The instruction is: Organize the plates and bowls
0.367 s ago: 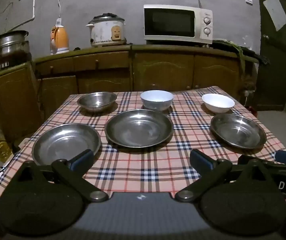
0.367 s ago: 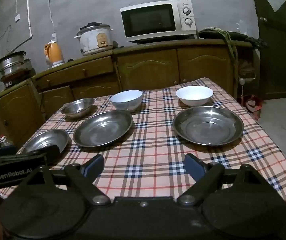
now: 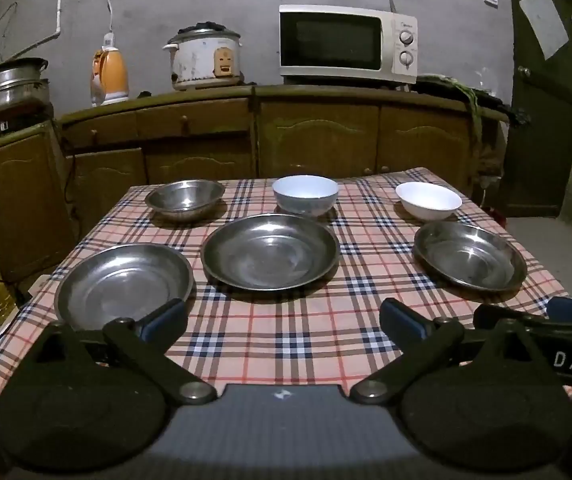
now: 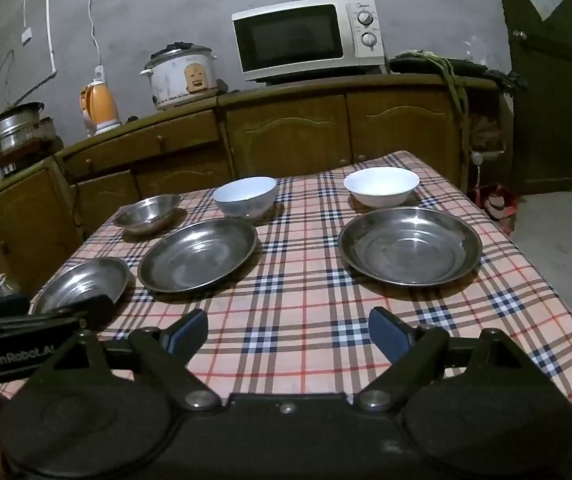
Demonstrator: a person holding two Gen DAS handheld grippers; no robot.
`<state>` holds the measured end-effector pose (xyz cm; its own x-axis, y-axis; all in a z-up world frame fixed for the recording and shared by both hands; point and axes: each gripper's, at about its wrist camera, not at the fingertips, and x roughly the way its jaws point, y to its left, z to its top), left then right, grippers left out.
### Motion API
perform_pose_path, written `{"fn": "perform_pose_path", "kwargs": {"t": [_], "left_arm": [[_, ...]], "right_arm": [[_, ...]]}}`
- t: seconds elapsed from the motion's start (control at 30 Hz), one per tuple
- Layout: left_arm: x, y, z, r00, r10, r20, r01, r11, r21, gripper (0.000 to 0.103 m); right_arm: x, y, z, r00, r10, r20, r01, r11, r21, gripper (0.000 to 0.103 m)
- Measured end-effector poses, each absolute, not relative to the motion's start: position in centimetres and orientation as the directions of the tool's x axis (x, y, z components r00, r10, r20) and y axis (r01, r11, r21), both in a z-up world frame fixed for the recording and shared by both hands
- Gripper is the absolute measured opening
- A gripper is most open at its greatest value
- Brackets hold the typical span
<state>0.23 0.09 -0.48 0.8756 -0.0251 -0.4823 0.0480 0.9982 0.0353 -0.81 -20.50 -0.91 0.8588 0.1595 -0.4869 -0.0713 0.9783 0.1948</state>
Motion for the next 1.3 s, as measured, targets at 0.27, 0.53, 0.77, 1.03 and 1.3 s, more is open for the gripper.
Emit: {"fn": "perform_pose_path", "kwargs": {"t": [0.27, 0.53, 0.77, 1.03, 1.3], "left_arm": [[0.4, 0.4, -0.7, 0.873, -0.028, -0.487, 0.047, 0.999, 0.027, 0.103], [0.6, 0.6, -0.8, 0.873, -0.025, -0.488, 0.04, 0.999, 0.022, 0.103], [0.8, 0.8, -0.8, 0.874, -0.022, -0.486, 0.038, 0.999, 0.023, 0.103], [0.8, 1.2, -0.9, 0.873, -0.02, -0.488, 0.032, 0.999, 0.017, 0.103], [1.1, 1.3, -1.1, 0.87, -0.018, -0.492, 0.03, 0.999, 0.017, 0.103]], "right_arm": [[-0.7, -19.7, -1.1, 0.855, 0.146, -0.498, -0.06, 0.981, 0.185, 0.103], [-0.5, -19.5, -1.2, 0.855, 0.141, -0.5, -0.055, 0.982, 0.182, 0.103], [-0.3, -19.5, -1.4, 0.854, 0.142, -0.5, -0.055, 0.981, 0.184, 0.103], [-0.1, -19.3, -1.5, 0.853, 0.143, -0.502, -0.056, 0.981, 0.185, 0.103], [0.0, -19.1, -1.7, 0.852, 0.144, -0.504, -0.057, 0.981, 0.184, 0.103]]}}
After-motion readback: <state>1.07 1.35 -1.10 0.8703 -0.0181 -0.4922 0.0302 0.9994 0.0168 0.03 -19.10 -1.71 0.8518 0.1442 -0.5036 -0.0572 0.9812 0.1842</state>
